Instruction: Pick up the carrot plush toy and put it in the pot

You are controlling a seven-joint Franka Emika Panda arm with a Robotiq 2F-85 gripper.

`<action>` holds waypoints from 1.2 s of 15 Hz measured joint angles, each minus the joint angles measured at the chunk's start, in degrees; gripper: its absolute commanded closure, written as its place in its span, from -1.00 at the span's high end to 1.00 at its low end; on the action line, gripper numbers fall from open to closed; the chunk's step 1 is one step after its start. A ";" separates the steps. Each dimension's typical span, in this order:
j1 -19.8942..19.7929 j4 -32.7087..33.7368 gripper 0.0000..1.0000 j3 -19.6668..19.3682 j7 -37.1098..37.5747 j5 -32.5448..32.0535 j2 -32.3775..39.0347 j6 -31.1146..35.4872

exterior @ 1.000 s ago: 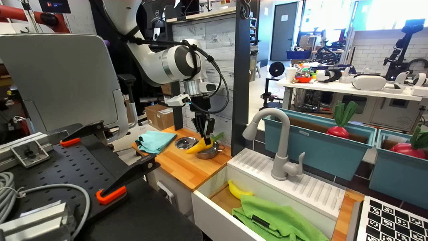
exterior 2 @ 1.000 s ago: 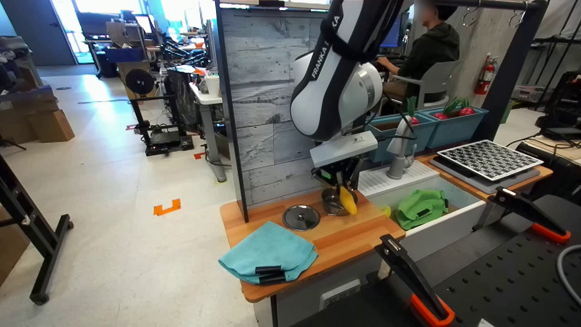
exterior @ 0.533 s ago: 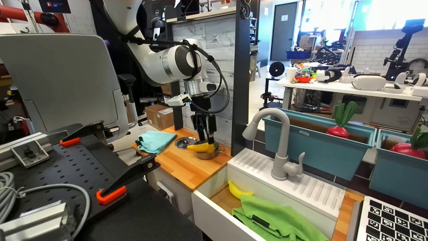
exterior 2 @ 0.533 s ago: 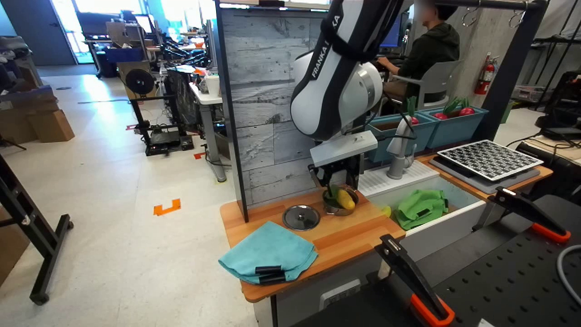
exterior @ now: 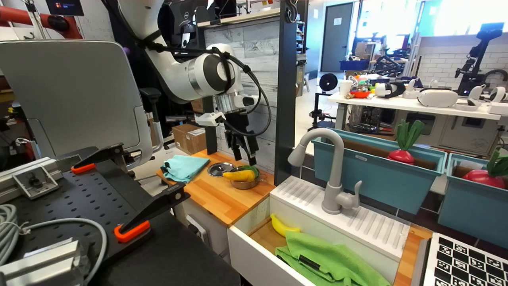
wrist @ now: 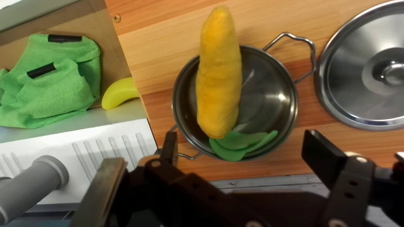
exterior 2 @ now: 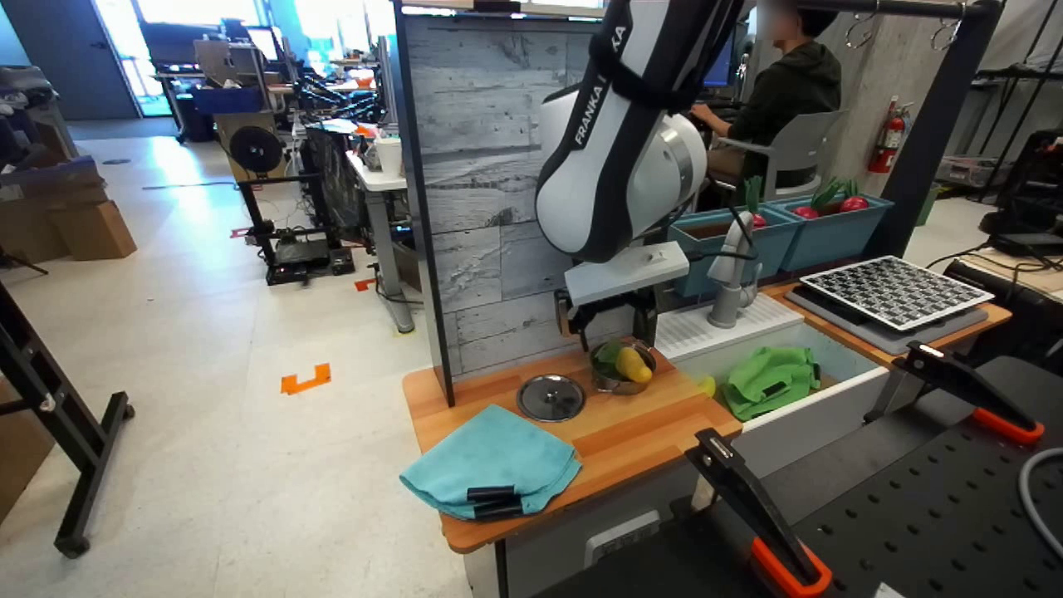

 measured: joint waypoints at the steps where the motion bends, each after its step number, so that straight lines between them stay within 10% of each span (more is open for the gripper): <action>1: 0.66 -1.55 1.00 -0.53 0.02 -0.01 -0.80 1.86; 18: 8.16 -27.14 1.00 -4.92 -4.82 -1.46 -20.75 13.20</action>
